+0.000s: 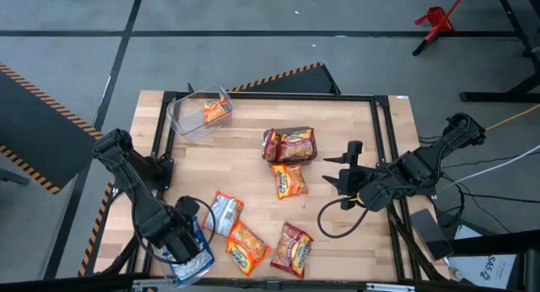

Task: Sort Maruchan noodles
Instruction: Put the blue noodle pack into the bottom transparent bin

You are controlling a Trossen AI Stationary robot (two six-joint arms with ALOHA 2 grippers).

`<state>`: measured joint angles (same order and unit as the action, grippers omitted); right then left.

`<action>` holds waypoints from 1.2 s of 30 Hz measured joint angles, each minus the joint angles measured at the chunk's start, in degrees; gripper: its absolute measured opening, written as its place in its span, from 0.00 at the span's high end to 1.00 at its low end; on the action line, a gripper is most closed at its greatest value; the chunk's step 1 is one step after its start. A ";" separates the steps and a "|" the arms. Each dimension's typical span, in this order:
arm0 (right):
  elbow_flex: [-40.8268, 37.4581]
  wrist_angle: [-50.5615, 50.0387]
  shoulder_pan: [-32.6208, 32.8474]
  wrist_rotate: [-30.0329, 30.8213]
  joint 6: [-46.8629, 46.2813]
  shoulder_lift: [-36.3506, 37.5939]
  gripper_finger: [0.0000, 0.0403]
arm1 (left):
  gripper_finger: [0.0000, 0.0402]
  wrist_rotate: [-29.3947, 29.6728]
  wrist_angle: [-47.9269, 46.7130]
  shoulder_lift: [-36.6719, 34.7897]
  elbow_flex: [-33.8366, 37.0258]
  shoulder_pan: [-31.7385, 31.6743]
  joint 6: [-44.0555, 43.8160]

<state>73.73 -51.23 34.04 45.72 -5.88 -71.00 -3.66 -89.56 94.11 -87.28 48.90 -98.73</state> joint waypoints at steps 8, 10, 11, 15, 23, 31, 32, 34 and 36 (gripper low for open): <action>0.00 -0.01 0.02 -0.36 -0.23 -0.02 0.46 | 0.95 -1.64 4.32 0.02 7.84 0.35 -4.27; 0.00 -0.24 0.02 -0.36 -0.26 -0.02 0.46 | 0.98 -1.57 7.80 0.02 8.73 0.35 -3.58; 0.00 -0.44 0.02 -0.34 -0.26 -0.02 0.46 | 0.99 -1.59 9.30 0.02 9.01 0.35 -3.25; 0.00 -0.38 0.02 -0.36 -0.47 -0.02 0.46 | 0.98 -2.49 12.02 0.02 10.16 0.56 -4.04; 0.00 -1.74 0.04 -1.11 -3.20 -0.02 0.46 | 0.99 -1.44 19.28 0.02 12.82 0.77 -4.65; 0.00 -1.82 0.04 -3.33 -3.51 -0.02 0.46 | 0.99 -1.82 30.33 0.02 17.89 0.77 -4.63; 0.00 -1.82 0.04 -3.33 -3.51 -0.02 0.46 | 0.99 -1.89 31.50 0.02 18.33 0.77 -4.63; 0.00 -1.82 0.04 -3.33 -3.51 -0.02 0.46 | 0.99 -2.35 32.98 0.02 18.84 0.79 -4.65; 0.00 -1.82 0.04 -3.33 -3.51 -0.02 0.46 | 1.00 -3.69 33.33 0.02 18.99 0.77 -4.48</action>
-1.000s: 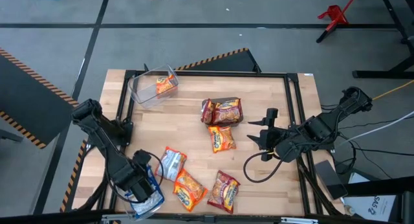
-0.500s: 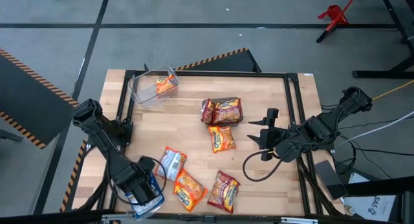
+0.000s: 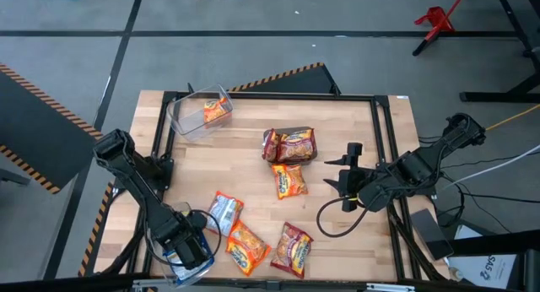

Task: Sort Maruchan noodles
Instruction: Put the blue noodle pack into the bottom transparent bin, then put the orange noodle pack into the top transparent bin

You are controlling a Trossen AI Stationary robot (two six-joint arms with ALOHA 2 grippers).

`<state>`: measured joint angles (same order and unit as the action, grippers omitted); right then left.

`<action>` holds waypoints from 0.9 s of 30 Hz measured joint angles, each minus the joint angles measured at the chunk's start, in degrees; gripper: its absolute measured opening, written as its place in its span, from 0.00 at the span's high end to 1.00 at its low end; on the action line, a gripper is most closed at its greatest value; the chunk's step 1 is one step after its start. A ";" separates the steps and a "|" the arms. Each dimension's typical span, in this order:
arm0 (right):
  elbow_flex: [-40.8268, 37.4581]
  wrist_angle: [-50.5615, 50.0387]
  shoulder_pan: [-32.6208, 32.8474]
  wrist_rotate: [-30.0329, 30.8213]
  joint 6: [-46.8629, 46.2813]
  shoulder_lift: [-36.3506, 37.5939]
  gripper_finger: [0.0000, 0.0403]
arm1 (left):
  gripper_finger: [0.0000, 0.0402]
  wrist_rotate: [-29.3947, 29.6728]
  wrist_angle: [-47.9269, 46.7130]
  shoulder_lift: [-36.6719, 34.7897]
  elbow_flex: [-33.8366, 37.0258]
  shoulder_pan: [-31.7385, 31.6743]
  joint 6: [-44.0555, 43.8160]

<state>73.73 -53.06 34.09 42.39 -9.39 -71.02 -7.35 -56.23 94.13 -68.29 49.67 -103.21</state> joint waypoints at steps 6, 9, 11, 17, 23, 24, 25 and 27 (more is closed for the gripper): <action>-1.21 2.26 0.00 -0.11 0.09 0.02 0.46 | 1.00 -1.10 -0.32 0.00 -1.73 0.05 1.05; -4.56 7.17 0.00 -1.75 1.49 0.00 0.46 | 1.00 -0.79 -2.57 0.00 -5.13 0.00 1.94; -7.69 12.38 -0.02 -3.06 3.60 0.00 0.46 | 0.99 -0.17 -4.39 0.00 -7.89 0.00 2.31; -17.97 31.54 -5.09 -9.35 4.21 -0.44 0.46 | 0.99 7.68 -8.41 -0.02 -15.65 0.01 2.39; -27.73 43.29 -14.33 -22.52 -7.31 -2.82 0.40 | 0.99 24.88 -8.06 -0.04 -20.11 -0.68 4.68; -29.32 43.49 -15.56 -24.36 -9.06 -3.28 0.38 | 0.99 28.03 -7.68 -0.05 -20.38 -0.74 5.62; -30.82 43.55 -16.69 -25.33 -10.46 -3.90 0.35 | 0.99 30.92 -7.11 -0.04 -20.65 -0.89 6.67; -33.92 43.81 -18.63 -25.18 -12.79 -5.43 0.29 | 0.98 35.55 -5.79 -0.07 -20.79 -0.92 9.39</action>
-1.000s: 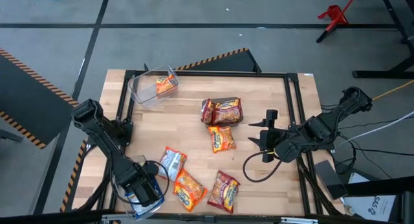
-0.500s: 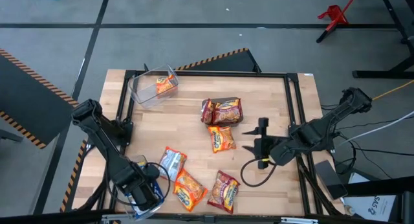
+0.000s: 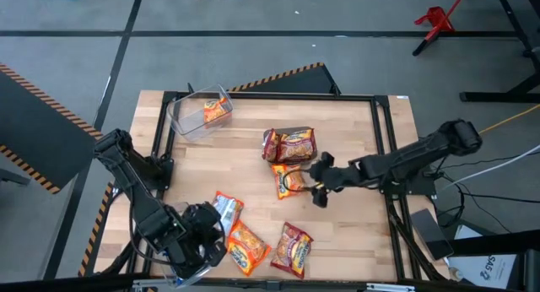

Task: Sort Maruchan noodles
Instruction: Put the orange noodle pack into the top transparent bin

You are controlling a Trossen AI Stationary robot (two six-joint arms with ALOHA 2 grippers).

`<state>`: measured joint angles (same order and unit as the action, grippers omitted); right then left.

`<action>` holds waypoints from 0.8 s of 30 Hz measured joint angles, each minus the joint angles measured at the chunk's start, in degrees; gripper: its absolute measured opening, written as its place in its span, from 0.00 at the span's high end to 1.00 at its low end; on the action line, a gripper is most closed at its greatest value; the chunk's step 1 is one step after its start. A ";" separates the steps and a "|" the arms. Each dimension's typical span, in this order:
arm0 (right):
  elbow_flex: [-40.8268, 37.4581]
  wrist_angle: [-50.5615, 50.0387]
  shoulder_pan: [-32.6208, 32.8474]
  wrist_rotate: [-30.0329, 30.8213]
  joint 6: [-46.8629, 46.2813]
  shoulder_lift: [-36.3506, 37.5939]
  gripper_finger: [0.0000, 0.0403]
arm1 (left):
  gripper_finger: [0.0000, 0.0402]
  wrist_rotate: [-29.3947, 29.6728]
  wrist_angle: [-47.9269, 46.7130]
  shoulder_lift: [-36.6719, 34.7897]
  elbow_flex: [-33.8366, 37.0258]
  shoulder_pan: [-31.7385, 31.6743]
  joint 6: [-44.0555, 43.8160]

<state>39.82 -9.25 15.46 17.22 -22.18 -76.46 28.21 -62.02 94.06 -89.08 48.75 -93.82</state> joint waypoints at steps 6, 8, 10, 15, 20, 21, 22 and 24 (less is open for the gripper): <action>-7.19 7.51 -5.52 -0.85 -7.90 -3.99 0.15 | 0.98 6.28 0.35 0.00 0.00 -0.90 6.24; -8.52 11.88 -6.52 -2.93 -9.29 -5.11 0.11 | 0.98 7.56 0.35 0.00 0.00 -1.25 7.40; -8.83 15.18 -7.05 -4.07 -9.61 -6.61 0.08 | 0.98 8.06 0.16 0.00 0.00 -1.63 8.30; -8.85 20.73 -7.82 -4.51 -10.65 -10.90 0.06 | 0.98 10.24 -0.07 0.00 0.02 -2.03 8.96; -8.77 28.07 -7.81 -5.31 -10.79 -16.54 0.06 | 0.98 12.81 -0.06 0.00 0.02 -2.03 10.50; -8.47 29.01 -8.06 -5.49 -10.80 -17.78 0.06 | 0.98 13.25 -0.07 0.00 0.02 -2.03 10.96; -8.11 29.39 -8.15 -6.03 -10.87 -18.81 0.06 | 0.98 13.64 -0.08 0.00 0.02 -2.03 11.47; -7.20 29.58 -8.43 -6.80 -11.01 -20.32 0.06 | 0.98 14.56 -0.09 0.00 0.02 -2.03 11.93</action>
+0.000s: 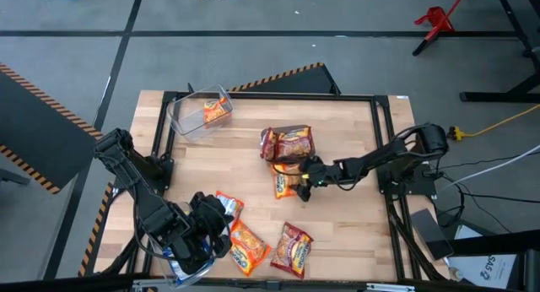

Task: Sort Maruchan noodles
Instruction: Put the orange noodle pack into the top transparent bin

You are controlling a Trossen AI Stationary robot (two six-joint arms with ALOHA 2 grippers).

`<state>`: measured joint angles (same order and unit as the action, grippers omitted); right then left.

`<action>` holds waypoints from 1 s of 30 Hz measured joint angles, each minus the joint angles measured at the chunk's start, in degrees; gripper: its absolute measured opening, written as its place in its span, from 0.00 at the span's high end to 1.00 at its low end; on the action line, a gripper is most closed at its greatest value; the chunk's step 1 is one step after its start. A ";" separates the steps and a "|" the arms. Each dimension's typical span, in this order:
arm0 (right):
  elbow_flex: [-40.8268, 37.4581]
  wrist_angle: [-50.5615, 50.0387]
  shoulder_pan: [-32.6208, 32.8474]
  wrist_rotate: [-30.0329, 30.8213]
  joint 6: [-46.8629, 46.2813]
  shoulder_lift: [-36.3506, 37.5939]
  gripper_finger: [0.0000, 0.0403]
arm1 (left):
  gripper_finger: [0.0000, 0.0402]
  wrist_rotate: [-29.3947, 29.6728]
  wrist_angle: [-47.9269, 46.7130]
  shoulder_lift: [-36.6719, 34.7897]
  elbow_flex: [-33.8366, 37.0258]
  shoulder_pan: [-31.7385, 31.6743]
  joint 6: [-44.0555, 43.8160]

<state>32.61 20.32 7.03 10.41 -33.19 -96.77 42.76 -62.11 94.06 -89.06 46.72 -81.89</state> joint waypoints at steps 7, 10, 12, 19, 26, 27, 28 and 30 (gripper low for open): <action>1.69 0.45 0.02 -1.42 -1.47 -1.88 0.32 | 0.98 0.85 -0.07 0.00 0.00 0.00 0.04; 1.76 0.43 0.06 -1.66 -1.57 -1.88 0.52 | 0.98 1.41 -0.17 0.00 0.00 0.00 0.04; 1.78 0.46 0.10 -2.70 -1.54 -1.86 0.65 | 0.98 1.49 -0.18 0.00 0.00 0.00 0.04; 1.60 2.61 0.10 -8.09 -1.35 -1.26 0.97 | 0.98 2.72 -0.17 0.00 0.01 0.00 0.03; 4.57 2.11 0.13 -14.72 -2.53 3.18 0.97 | 0.98 12.99 0.90 0.00 0.04 0.02 -0.04; 5.27 1.99 0.13 -15.81 -2.30 3.83 0.98 | 0.98 15.04 0.94 0.00 0.04 -0.11 -0.07; 5.99 1.63 0.13 -16.71 -2.00 4.62 0.98 | 0.98 16.33 1.14 0.00 0.04 -0.40 0.02; 7.51 1.70 0.13 -17.94 -1.07 5.94 0.97 | 0.96 16.72 1.33 0.00 0.04 -1.20 1.22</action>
<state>40.12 22.02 7.16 -7.52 -34.26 -90.83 59.48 -60.78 94.06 -89.01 45.52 -80.66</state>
